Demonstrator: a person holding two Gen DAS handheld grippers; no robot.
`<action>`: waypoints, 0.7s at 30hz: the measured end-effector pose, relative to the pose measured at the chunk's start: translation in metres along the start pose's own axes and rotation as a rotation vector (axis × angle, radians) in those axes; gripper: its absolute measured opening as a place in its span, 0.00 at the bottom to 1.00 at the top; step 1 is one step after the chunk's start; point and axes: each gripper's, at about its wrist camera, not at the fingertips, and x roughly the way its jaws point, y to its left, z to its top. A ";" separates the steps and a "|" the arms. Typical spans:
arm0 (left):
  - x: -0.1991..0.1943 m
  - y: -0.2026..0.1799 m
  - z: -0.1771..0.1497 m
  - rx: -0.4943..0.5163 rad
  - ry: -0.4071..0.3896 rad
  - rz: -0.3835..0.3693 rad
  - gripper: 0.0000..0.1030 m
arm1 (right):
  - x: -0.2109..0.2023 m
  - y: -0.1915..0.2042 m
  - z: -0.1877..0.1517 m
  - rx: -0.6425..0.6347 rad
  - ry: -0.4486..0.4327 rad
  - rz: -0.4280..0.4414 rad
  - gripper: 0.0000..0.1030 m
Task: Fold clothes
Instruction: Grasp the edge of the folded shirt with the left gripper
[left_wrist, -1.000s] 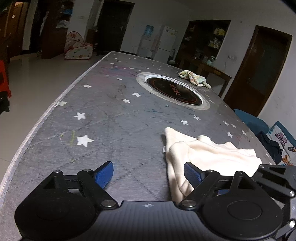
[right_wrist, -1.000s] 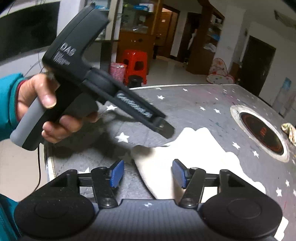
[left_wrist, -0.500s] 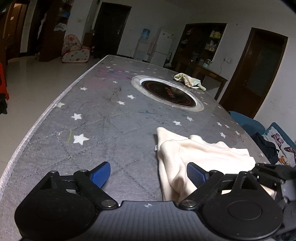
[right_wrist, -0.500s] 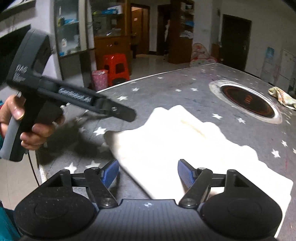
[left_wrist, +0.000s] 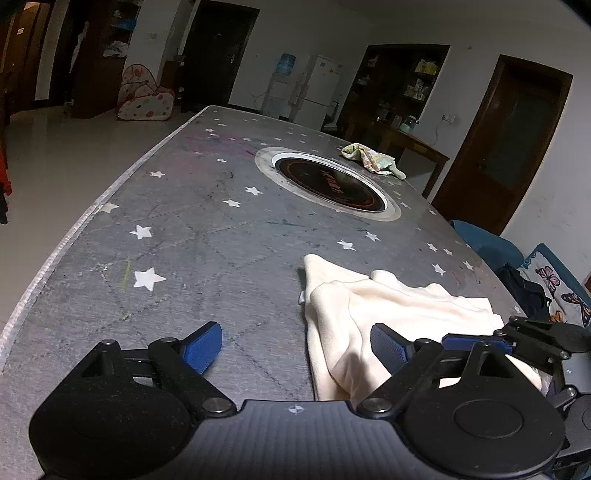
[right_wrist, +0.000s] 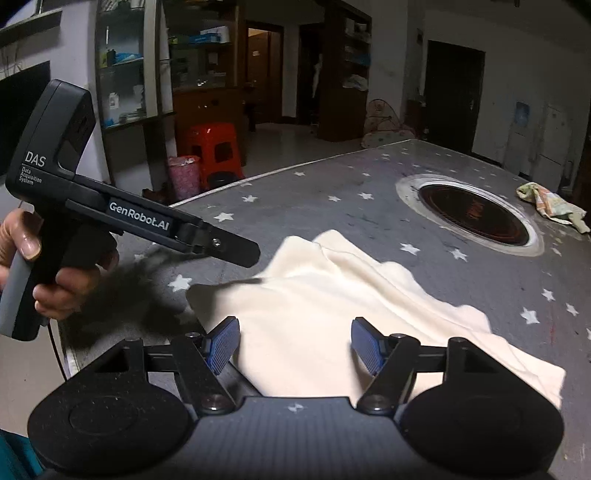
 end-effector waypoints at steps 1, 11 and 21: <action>-0.001 0.001 0.000 -0.004 -0.001 0.000 0.87 | 0.002 0.002 0.001 -0.003 0.002 0.013 0.66; 0.000 0.007 -0.001 -0.046 0.010 -0.020 0.87 | 0.018 0.049 0.000 -0.190 0.013 0.028 0.64; -0.003 0.009 0.002 -0.138 0.018 -0.087 0.87 | 0.027 0.061 0.002 -0.243 0.016 -0.030 0.22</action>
